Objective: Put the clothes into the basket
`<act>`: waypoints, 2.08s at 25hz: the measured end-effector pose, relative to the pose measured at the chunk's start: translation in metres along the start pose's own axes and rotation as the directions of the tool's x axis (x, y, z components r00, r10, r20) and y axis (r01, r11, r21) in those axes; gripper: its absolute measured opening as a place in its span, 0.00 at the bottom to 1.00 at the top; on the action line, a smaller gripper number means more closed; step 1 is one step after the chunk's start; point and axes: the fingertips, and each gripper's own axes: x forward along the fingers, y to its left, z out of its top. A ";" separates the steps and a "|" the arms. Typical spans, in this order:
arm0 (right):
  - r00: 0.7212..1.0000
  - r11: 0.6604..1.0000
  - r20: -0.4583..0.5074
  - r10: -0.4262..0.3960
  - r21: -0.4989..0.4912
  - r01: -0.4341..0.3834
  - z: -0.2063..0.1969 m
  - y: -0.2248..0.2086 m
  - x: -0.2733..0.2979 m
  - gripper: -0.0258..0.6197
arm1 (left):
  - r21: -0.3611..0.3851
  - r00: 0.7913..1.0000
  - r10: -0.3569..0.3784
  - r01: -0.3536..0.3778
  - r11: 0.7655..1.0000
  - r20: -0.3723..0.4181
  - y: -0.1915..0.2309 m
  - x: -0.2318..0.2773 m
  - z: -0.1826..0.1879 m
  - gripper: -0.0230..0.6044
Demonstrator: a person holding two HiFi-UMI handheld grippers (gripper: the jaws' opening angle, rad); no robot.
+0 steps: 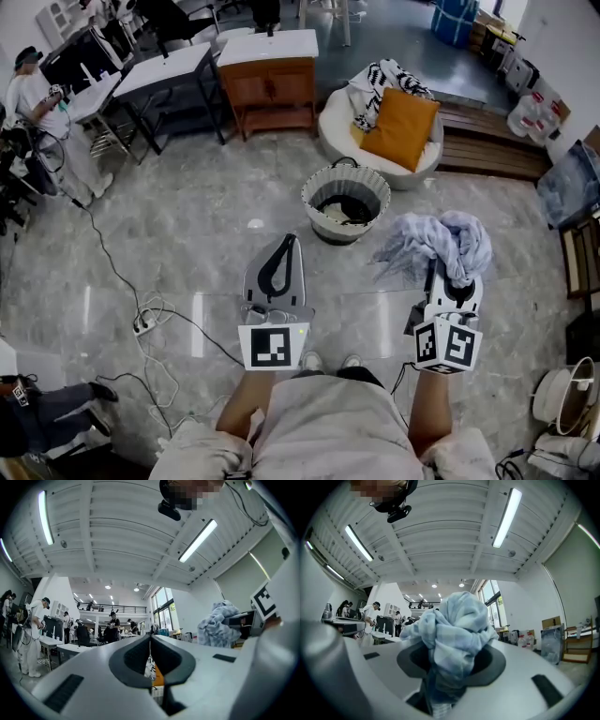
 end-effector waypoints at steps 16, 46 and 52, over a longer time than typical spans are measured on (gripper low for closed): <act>0.999 0.999 -0.015 0.038 -0.018 -0.039 -0.014 0.053 0.020 0.29 | -0.013 1.000 -0.017 0.017 1.000 0.001 0.044 0.004 -0.018 0.05; 0.990 0.988 -0.032 0.138 0.078 -0.135 -0.066 -0.077 0.268 0.29 | 0.018 1.000 0.019 -0.018 1.000 -0.021 -0.019 0.276 -0.053 0.05; 0.987 0.984 -0.030 0.156 0.088 -0.153 -0.070 -0.102 0.305 0.29 | 0.027 0.999 0.029 -0.029 0.999 -0.026 -0.033 0.314 -0.055 0.05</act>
